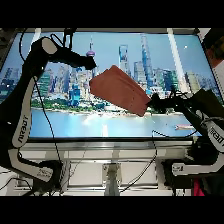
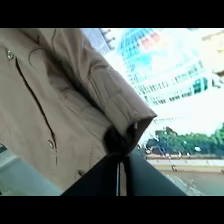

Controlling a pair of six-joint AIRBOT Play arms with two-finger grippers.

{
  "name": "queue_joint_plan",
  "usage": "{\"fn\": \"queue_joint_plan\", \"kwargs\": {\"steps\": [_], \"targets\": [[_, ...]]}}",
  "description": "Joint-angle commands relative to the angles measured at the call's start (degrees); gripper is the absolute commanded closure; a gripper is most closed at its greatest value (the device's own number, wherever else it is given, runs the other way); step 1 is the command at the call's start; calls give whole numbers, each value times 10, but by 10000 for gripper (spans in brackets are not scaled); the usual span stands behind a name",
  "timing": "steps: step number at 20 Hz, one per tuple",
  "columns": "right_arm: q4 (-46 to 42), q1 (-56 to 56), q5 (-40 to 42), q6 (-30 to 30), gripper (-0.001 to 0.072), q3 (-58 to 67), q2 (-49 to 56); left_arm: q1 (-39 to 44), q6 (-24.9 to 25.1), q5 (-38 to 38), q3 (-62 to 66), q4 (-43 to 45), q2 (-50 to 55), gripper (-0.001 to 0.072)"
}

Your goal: Fold the clothes and pants, and hang the long-sleeved shirts on hangers.

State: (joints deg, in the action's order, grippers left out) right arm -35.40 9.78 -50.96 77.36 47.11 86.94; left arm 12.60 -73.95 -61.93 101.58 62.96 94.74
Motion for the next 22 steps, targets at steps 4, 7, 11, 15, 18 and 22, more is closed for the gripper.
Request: {"fn": "queue_joint_plan", "kwargs": {"steps": [4,7,11,15,18,22], "targets": [[3,81,-10,3,702,3,-103,-1,-2,-20,0,1,0,217],[-48,235,-64,10,702,3,-187,-5,-2,-48,0,1,0,703],[-133,488,-151,6,702,17,-276,-5,-2,-124,0,24,0,704],[-172,652,-184,10,702,95,-286,-4,-2,-245,0,60,-2,704],[-230,705,-186,20,702,169,-286,2,-1,-256,0,60,-11,705],[-386,755,-226,40,700,228,-286,17,-1,-255,0,60,-11,704]]}}
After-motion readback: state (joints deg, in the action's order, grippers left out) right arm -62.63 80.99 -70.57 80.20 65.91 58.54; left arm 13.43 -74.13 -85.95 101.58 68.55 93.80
